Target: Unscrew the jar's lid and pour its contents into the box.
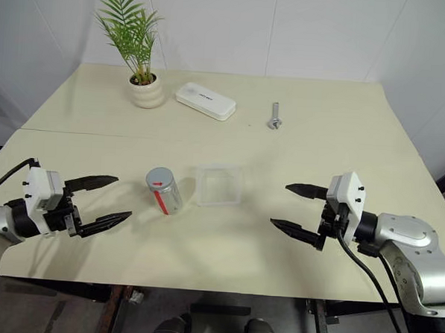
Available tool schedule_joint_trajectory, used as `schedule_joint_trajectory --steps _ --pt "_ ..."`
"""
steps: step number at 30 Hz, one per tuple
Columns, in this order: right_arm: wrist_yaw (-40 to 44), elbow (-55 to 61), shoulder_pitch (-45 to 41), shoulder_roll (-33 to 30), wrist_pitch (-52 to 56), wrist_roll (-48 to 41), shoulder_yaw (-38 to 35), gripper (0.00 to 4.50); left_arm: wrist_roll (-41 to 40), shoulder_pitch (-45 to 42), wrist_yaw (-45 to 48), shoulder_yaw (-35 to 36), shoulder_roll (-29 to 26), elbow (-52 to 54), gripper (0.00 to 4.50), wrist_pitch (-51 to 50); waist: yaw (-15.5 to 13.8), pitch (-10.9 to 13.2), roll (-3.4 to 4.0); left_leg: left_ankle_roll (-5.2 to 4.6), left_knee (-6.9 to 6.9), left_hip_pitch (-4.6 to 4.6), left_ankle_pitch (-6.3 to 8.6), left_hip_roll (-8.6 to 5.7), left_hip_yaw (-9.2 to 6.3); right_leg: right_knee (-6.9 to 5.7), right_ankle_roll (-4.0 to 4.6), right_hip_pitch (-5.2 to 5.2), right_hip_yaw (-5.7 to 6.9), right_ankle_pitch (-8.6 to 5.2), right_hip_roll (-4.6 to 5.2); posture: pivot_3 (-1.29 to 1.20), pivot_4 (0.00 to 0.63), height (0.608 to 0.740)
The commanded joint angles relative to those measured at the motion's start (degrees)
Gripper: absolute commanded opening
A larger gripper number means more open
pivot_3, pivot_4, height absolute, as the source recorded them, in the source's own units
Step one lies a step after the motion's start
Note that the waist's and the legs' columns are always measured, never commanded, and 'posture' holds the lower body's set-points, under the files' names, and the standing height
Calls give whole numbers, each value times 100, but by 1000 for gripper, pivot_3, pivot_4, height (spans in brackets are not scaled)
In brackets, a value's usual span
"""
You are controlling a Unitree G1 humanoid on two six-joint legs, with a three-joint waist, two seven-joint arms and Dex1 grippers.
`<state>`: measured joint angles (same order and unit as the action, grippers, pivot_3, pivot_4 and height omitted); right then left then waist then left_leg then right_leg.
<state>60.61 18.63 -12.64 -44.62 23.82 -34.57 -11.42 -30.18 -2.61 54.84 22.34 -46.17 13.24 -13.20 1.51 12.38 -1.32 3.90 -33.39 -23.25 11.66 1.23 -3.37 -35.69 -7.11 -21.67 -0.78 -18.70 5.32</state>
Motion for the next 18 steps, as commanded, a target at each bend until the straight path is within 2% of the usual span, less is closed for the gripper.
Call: schedule_joint_trajectory --steps 1,5,8,13,18 --pt "125 172 -172 -92 37 -130 66 4500 -164 179 -81 266 -2 372 4474 -66 14 0 0 0 -2 0 0 0 1 -1 0 0 -1 0 0 0 150 740" --pt "112 135 -417 20 154 -259 179 4500 -241 563 -424 540 148 772 4474 -280 7 0 0 -2 -4 4 1 1 9 -2 -2 0 -12 1 0 0 150 740" --pt "126 100 -755 262 67 -284 398 4500 -343 875 -1019 655 489 1321 4474 -573 9 0 0 -3 -9 4 4 1 11 -3 -4 0 -17 2 0 0 150 740" --pt "305 91 -1380 842 -345 -249 787 4500 -402 1373 -2470 518 1556 2470 4474 -1022 0 -1 -1 -4 -29 2 7 0 12 -12 -11 2 -25 6 -2 0 150 740" --pt "485 -228 -1923 1216 -484 -208 1097 4500 301 1620 -3437 -184 2397 2858 4474 -963 -8 -1 -1 -7 -56 4 13 -2 13 -25 -16 7 -31 10 -5 0 150 740"
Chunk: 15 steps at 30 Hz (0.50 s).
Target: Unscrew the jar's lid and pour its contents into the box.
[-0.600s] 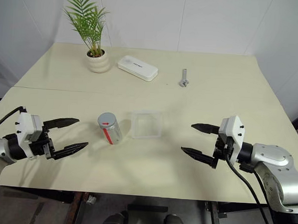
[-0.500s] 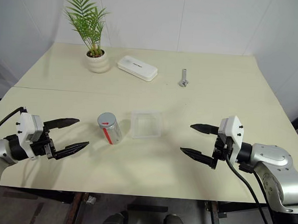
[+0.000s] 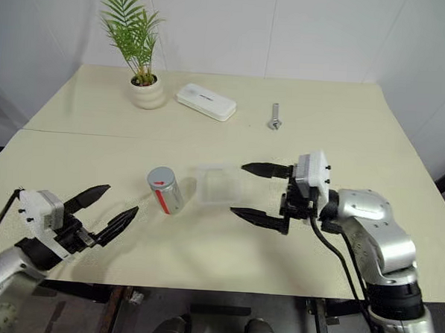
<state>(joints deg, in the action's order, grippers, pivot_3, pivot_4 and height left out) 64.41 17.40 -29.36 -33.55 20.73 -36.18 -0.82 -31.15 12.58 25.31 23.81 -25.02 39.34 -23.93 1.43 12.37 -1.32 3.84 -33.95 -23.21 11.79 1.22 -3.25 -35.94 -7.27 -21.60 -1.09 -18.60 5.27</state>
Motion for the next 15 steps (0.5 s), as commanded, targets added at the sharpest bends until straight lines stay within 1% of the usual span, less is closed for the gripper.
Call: schedule_joint_trajectory --steps 1,3,5,7,10,12,15 --pt "85 -117 -315 173 -174 -36 93 4500 510 128 -597 -409 395 219 4474 179 -4 0 0 0 -4 0 0 0 1 1 0 2 -2 2 -1 0 150 740" --pt "73 -103 -402 260 -162 -19 167 4500 727 117 -797 -591 596 141 4474 275 -6 -3 -5 -1 -12 -1 -1 -1 2 4 2 3 -4 5 -3 0 150 740" --pt "129 -162 -515 287 -120 -71 161 4500 1046 -104 -1112 -975 800 36 4474 245 -14 -3 -6 -2 -14 -1 -1 -1 4 6 8 3 -7 5 -2 0 150 740" --pt "96 -91 -565 344 -48 -114 234 4500 1258 -282 -1278 -1204 945 -117 4474 324 -30 -4 -6 -5 -16 -1 -3 -2 7 7 17 3 -11 3 -1 0 150 740" --pt "131 -5 -545 331 27 -170 267 4500 1720 -560 -1509 -1607 1080 -350 4474 432 -42 -4 -7 -5 -19 -1 -3 -2 9 7 17 3 -13 5 -3 0 150 740" --pt "130 73 -502 303 82 -212 256 4500 1948 -677 -1507 -1849 1074 -473 4474 501 -46 -4 -7 -5 -18 -1 -3 -2 10 8 11 3 -14 9 -2 0 150 740" --pt "112 177 -436 271 163 -266 241 4500 2168 -773 -1662 -2010 1178 -653 4474 522 -40 -4 -7 -7 -15 -1 1 0 12 7 3 0 -16 13 -5 0 150 740"
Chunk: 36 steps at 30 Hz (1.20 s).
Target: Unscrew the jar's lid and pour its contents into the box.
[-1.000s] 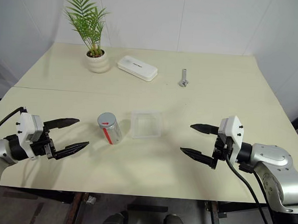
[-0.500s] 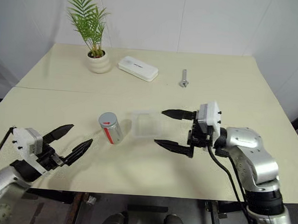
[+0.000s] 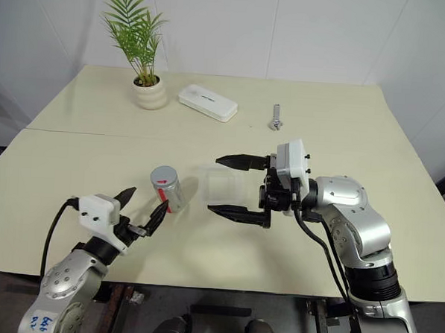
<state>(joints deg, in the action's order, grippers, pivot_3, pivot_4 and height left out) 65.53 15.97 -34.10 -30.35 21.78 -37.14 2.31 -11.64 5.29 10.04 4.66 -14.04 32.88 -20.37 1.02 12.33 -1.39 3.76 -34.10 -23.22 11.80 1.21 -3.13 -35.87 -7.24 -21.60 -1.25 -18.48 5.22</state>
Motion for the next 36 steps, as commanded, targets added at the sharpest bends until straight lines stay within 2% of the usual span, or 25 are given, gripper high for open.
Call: schedule_joint_trajectory --steps 1,16,25,28,32,36 --pt "-4 344 50 -56 79 -181 -71 4500 272 -82 -183 -106 107 -63 4474 186 1 0 0 0 0 0 1 1 0 1 0 0 0 0 -1 0 150 740" --pt "-288 651 201 33 202 -241 -72 4500 767 -1062 -399 -430 398 -970 4474 372 -94 0 0 0 -1 -2 5 0 2 4 -7 -1 0 3 -1 0 150 740" --pt "-352 621 190 32 177 -216 -59 4500 985 -1339 -578 -523 566 -1052 4474 301 -90 0 0 0 -1 -2 5 0 3 4 -11 -1 -1 5 -2 0 150 740" --pt "-338 569 173 37 148 -189 -46 4500 1008 -1311 -600 -523 585 -1009 3860 284 -91 0 0 0 -1 -2 5 0 3 4 -11 -1 -1 5 -2 0 150 740" --pt "-325 515 150 57 118 -159 -22 4500 1049 -1237 -640 -499 604 -921 2647 222 -90 0 0 0 -1 -2 5 0 3 4 -11 -1 -1 5 -2 0 150 740" --pt "-306 441 101 103 87 -121 9 4500 1016 -1105 -647 -446 613 -833 2534 137 -88 0 0 0 -1 -2 5 0 3 4 -11 -1 -1 5 -2 0 150 740"
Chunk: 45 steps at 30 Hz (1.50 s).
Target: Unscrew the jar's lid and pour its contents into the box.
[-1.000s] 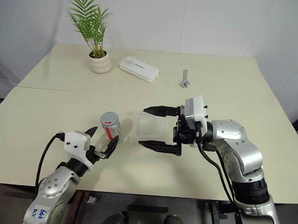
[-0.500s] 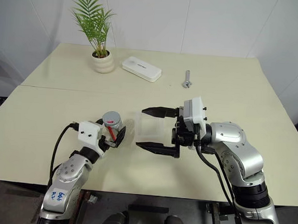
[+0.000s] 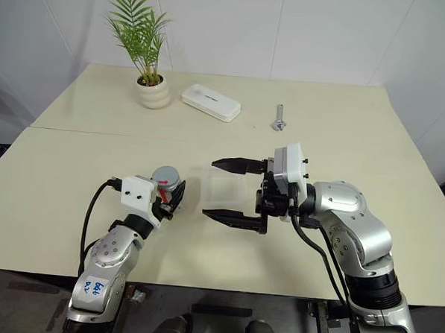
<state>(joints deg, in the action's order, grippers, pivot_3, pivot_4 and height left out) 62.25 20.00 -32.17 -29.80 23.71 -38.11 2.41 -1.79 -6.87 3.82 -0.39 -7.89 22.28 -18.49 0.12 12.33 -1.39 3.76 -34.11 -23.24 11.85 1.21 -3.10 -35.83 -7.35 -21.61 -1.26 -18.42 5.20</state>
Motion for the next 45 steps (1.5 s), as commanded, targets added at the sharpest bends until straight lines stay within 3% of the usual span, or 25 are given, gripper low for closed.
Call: schedule_joint_trajectory --steps 1,23,29,45 --pt "27 17 -103 57 -114 -14 8 4500 8 124 -5 75 -11 230 2534 -59 2 0 0 0 0 0 0 0 0 0 0 0 0 0 0 0 150 740" --pt "-234 -69 -110 206 -95 106 17 4500 -633 28 900 959 -790 -341 2534 376 8 0 0 1 2 1 1 1 1 3 2 0 -1 -1 0 0 150 740" --pt "-249 -55 -118 194 -66 91 19 4500 -723 150 854 965 -649 -345 4465 405 3 0 0 1 3 0 1 1 1 4 2 0 -1 -1 0 0 150 740" --pt "-197 -108 -127 254 -110 89 64 4500 -1 761 191 546 -271 321 4487 597 1 0 0 1 6 -3 3 1 2 14 2 -1 -1 -1 1 0 150 740"
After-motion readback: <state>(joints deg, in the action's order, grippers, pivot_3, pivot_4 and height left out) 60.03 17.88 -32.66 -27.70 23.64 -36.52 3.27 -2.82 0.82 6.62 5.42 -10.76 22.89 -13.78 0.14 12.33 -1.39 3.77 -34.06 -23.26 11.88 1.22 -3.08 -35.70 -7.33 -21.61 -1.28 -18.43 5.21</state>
